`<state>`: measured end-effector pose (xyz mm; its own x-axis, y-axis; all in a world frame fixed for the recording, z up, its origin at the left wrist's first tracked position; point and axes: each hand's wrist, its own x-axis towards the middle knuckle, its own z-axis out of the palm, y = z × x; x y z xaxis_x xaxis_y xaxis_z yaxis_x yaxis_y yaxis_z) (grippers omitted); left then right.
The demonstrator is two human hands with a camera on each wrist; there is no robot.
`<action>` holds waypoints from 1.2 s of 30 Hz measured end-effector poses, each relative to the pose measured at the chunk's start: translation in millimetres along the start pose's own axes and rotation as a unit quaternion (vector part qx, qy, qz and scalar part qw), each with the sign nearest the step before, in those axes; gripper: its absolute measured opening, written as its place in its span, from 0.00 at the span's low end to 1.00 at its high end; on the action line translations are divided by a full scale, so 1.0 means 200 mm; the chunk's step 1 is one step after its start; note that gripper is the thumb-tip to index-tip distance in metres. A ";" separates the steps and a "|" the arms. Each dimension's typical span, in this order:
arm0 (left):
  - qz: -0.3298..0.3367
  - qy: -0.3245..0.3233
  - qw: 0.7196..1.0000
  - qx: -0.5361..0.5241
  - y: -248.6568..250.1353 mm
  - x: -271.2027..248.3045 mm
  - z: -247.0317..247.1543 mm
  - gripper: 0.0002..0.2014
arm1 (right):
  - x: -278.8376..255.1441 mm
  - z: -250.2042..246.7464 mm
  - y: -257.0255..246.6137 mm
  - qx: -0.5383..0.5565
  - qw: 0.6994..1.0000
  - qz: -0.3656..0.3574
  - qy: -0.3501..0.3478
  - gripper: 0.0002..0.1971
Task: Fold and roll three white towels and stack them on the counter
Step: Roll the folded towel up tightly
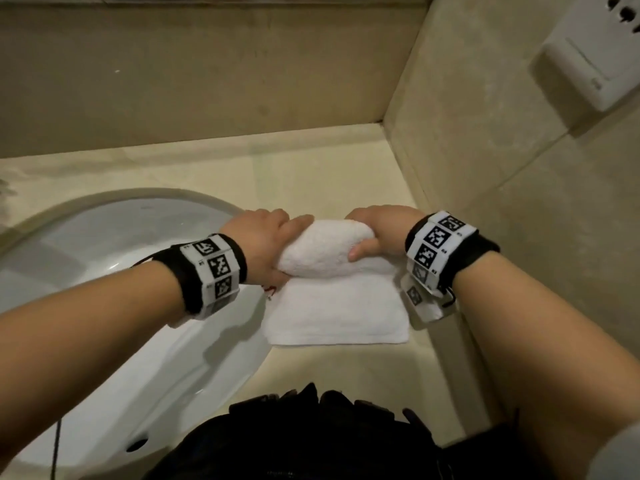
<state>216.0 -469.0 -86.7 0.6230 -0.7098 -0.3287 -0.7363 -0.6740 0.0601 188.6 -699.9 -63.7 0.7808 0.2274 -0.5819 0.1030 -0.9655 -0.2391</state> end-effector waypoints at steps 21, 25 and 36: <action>-0.016 -0.061 0.960 -0.274 -0.12 0.08 -0.07 0.44 | -0.02 0.04 0.01 -0.100 0.981 -0.004 0.164 0.42; -0.030 -0.125 0.905 -0.406 -0.13 0.08 -0.02 0.40 | -0.12 0.20 0.02 -0.138 0.970 -0.018 0.198 0.50; -0.017 0.008 1.000 -0.016 -0.04 0.05 0.00 0.56 | 0.03 0.00 0.03 -0.081 0.993 0.005 0.084 0.39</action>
<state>228.2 -470.4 -89.6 0.6513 -0.6895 -0.3168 -0.7063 -0.7035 0.0792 193.4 -703.5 -68.8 0.8729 0.2074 -0.4416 0.1827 -0.9782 -0.0982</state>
